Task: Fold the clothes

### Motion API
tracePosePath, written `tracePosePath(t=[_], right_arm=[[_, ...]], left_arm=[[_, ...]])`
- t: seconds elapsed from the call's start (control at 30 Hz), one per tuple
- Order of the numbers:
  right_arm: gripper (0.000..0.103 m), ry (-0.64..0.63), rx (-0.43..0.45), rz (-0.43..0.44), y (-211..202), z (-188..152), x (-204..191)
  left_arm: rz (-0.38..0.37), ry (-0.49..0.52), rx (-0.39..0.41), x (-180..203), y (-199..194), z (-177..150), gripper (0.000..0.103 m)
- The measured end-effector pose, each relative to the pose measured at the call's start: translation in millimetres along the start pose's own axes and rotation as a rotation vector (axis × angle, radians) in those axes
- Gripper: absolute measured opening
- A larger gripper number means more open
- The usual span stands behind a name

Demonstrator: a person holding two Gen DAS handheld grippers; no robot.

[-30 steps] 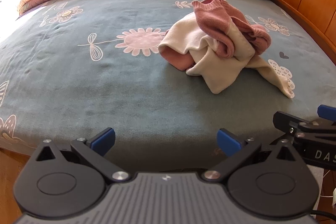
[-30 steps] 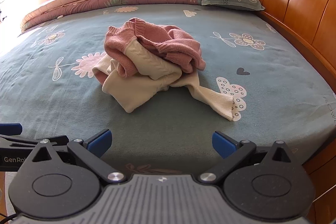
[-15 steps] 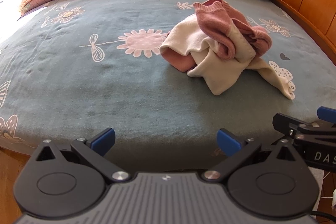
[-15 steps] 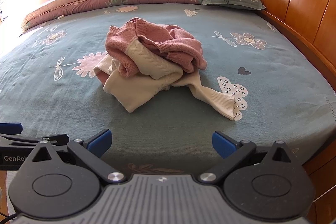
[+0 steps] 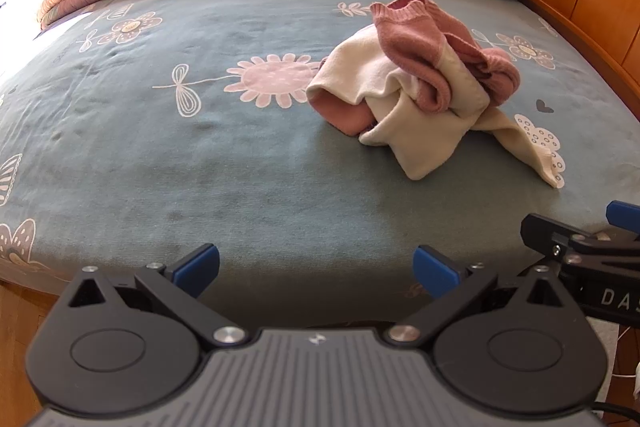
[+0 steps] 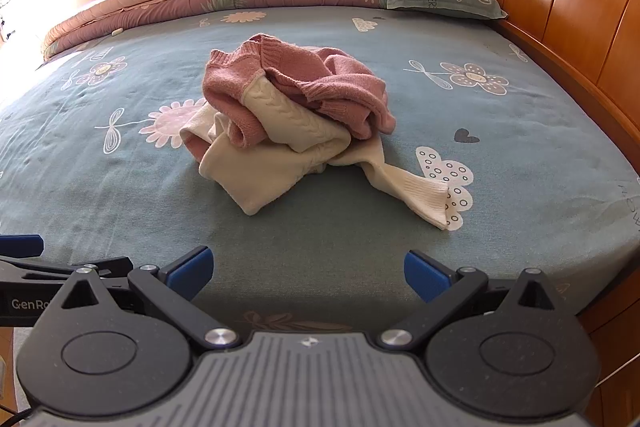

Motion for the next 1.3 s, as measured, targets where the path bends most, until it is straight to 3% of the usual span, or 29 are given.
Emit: tracePosePath(t=[1.3], right_arm=[[0.103, -0.001, -0.011, 0.011, 2.1, -1.0, -3.6]], left_arm=[[0.003, 0.001, -0.013, -1.5, 4.0, -0.3, 0.102]])
Point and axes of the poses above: each gripper's, at about its wrist camera, not at the fingertips, and y roughly the way its jaws point, x to its right, z to its top, the point moved 7 cm from there along y, roughly the way its jaws point, and after that the axes turned 1 degree about z, right-handed, at the moved point
